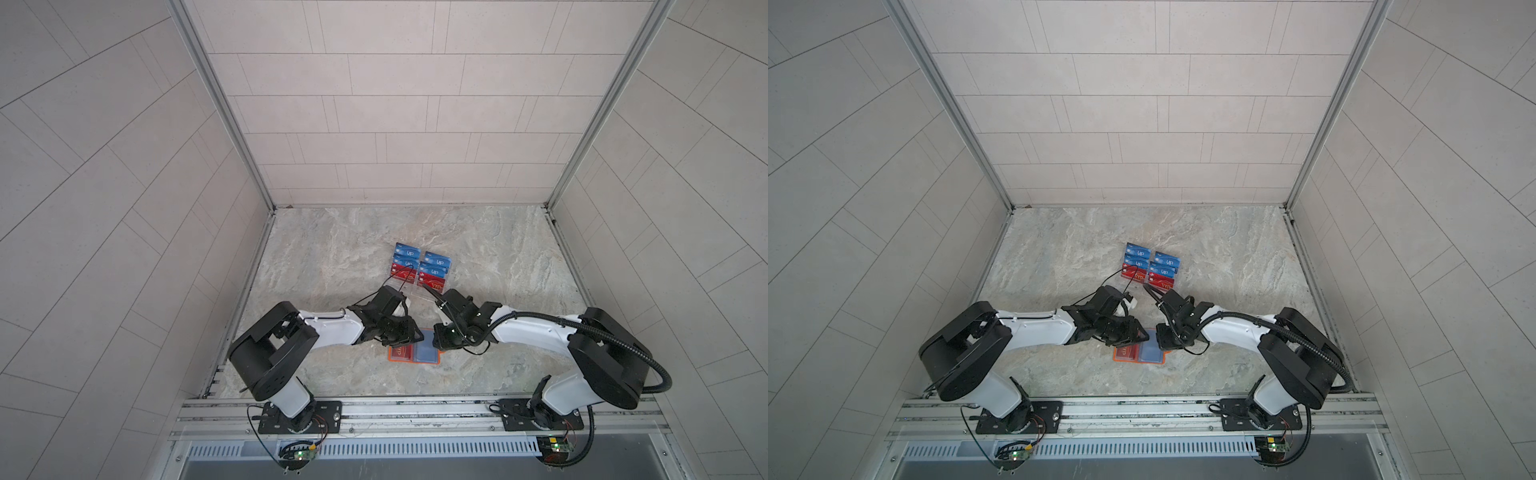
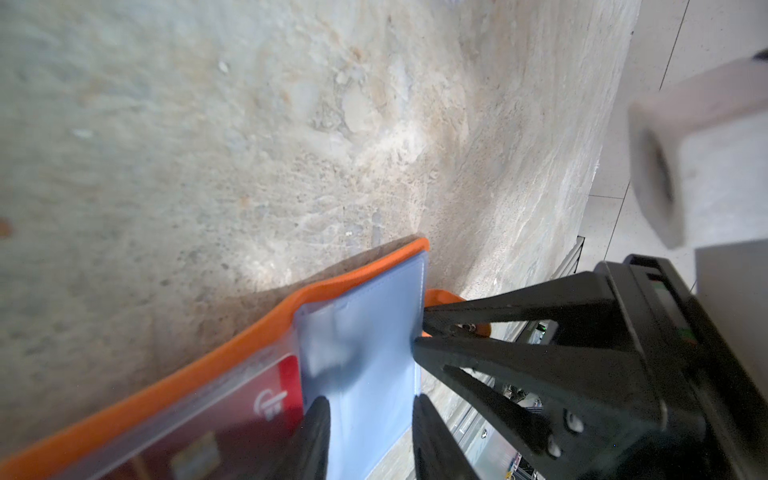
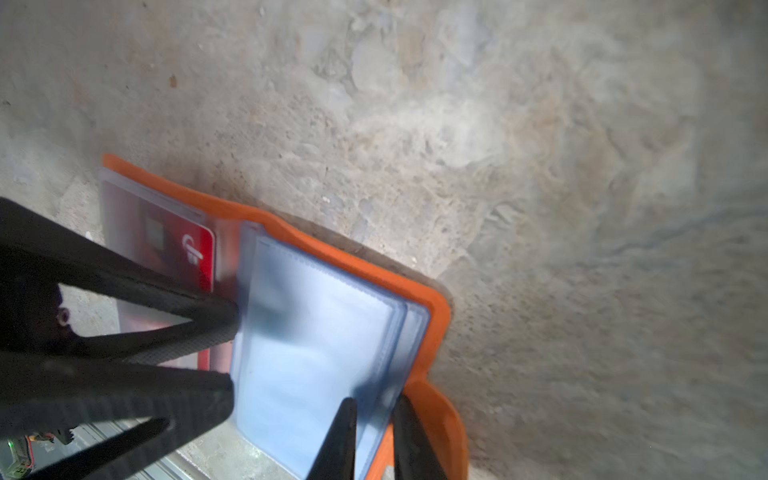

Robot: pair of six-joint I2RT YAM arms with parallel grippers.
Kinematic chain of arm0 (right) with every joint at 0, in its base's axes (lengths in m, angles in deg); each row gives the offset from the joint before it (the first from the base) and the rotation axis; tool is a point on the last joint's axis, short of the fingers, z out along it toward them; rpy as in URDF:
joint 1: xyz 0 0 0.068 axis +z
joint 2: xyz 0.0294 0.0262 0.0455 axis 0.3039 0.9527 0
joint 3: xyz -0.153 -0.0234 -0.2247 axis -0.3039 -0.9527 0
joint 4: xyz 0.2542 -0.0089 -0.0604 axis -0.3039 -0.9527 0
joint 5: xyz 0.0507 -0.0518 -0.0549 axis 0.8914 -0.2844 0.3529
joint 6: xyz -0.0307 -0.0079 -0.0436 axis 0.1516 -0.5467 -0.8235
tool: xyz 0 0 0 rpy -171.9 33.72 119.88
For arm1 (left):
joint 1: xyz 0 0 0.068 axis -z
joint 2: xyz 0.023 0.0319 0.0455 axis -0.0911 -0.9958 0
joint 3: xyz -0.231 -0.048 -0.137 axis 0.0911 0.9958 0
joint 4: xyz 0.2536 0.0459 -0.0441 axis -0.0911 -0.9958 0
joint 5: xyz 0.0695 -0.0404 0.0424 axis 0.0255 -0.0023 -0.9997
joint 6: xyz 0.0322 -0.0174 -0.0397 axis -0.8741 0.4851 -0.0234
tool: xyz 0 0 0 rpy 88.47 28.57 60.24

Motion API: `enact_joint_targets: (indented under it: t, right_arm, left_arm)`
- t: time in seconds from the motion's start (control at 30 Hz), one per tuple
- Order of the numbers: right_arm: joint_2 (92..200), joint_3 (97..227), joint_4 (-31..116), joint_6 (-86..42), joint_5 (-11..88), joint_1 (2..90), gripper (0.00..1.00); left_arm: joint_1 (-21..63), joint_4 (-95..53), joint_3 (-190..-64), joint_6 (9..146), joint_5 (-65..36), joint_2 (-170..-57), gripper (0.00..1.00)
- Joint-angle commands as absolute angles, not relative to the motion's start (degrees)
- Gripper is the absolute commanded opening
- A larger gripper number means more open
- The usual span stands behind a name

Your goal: Put the credit cards into the card holder

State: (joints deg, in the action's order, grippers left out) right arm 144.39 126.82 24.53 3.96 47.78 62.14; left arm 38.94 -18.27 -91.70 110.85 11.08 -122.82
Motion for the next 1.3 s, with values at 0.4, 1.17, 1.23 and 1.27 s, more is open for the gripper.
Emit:
enact_joint_targets:
  t: [0.4,1.17,1.23,1.27]
  right_arm:
    - [146.93,125.85,25.13,4.25,46.52,61.99,0.19]
    - [147.86,125.94,25.77,4.25,46.70,62.01,0.18]
    - [148.06,125.90,25.96,4.32,46.88,61.99,0.18]
    - [148.13,125.92,25.99,4.34,46.89,62.07,0.18]
  left_arm:
    - [39.07,-19.04,-92.05,109.16,10.94,-125.73,0.38]
    - [39.06,-2.82,-86.51,118.48,15.58,-128.60,0.38]
    - [39.07,-2.75,-85.92,119.15,15.04,-128.50,0.38]
    - [39.04,-2.84,-85.34,119.52,14.66,-128.21,0.38]
